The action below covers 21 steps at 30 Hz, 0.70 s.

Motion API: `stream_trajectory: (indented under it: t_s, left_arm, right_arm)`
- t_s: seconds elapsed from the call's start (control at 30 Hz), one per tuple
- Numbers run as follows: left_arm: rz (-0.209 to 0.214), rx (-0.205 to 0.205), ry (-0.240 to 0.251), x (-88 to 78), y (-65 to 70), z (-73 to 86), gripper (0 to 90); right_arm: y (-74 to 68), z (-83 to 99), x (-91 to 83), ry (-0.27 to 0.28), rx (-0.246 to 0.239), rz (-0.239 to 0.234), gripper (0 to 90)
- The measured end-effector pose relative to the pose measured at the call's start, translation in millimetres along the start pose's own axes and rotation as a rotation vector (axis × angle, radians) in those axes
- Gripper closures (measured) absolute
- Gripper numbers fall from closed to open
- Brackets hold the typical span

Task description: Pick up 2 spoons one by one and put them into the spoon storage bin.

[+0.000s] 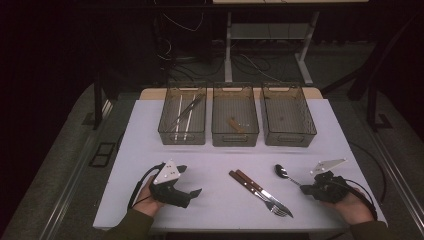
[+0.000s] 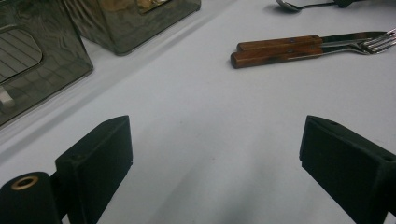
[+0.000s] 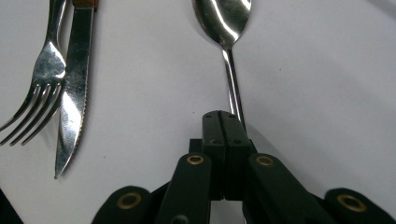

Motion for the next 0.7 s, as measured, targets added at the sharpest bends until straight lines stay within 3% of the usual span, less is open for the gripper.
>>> stream_trajectory:
  t_s: [0.37, 0.7]
  left_arm:
    - [-0.001, -0.001, -0.003, 0.4, 0.4, 0.0, 8.0]
    - [-0.002, 0.000, -0.004, 0.5, 0.2, 0.1, 8.0]
  right_arm:
    - [3.6, -1.8, 0.1, -0.013, -0.027, 0.079, 90.0]
    - [15.5, -5.4, 2.0, -0.002, -0.002, 0.112, 90.0]
Point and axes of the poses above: each handheld gripper's, and its own axes: x roughly forward along the jaws, z roughly out of its underside, y roughly to its right, the point moved 2 cm from there along x, roughly forward along the jaws, and after that the axes turned 2 degrees about -y, right-handed, at the moved point
